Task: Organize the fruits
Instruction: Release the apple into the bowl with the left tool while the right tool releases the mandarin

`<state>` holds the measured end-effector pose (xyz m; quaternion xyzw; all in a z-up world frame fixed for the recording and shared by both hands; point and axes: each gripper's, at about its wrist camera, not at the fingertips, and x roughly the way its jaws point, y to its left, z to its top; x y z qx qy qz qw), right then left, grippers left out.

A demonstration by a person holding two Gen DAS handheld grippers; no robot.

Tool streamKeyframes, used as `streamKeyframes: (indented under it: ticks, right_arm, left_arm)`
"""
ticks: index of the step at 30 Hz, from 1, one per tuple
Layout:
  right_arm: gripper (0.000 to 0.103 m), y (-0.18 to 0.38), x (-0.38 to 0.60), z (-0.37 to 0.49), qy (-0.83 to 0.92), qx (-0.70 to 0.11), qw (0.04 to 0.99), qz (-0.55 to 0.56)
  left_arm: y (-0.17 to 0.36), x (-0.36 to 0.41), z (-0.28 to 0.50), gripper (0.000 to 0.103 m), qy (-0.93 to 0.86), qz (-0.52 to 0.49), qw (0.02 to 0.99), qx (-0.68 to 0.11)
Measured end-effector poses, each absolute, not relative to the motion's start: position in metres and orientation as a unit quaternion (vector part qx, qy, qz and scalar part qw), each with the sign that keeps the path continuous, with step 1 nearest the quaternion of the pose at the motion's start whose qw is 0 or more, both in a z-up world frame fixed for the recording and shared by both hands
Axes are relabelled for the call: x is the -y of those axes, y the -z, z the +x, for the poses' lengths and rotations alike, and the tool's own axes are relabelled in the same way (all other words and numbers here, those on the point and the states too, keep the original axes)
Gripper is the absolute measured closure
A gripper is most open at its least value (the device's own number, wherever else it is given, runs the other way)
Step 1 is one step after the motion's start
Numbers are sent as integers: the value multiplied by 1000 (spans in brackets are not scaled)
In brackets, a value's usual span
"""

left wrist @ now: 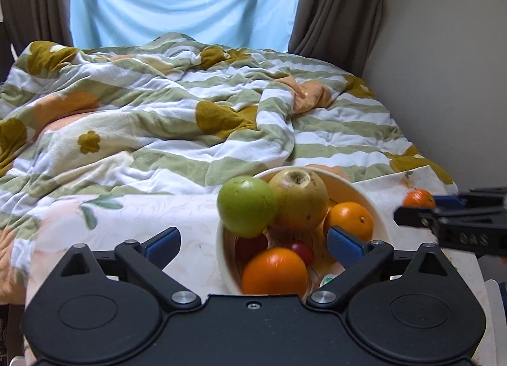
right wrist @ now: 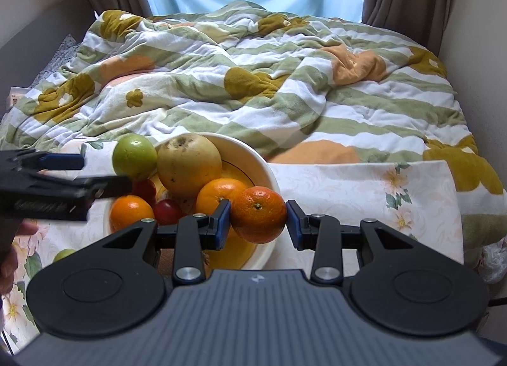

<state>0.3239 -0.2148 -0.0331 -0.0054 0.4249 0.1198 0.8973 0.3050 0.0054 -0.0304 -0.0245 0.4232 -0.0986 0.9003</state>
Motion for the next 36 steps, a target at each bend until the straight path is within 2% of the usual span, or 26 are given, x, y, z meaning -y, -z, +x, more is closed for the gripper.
streamKeyframes:
  ticks: [27,29,31,33,36]
  right_arm:
    - [49,58,149,322,-196,-414,887,-46]
    - [42,57,146,321,-196,-408,891,-48]
    - [26,56,146,320,-190,-407,892,-45]
    - [2,54,149,316,-184,-402,896,-36]
    - [0,51,154,310,-179,-399,899,-24]
  left_arm:
    - [27,-50,222,1,43,-29,907,-418]
    - [28,-52,220,1,47,-29,907,-417]
    - [28,-52,218,1,48,-25,908,-415]
    - [27,-52,216,1,51,-25,908,-414]
    - [24,-51,212,1,54,-26,910,-410]
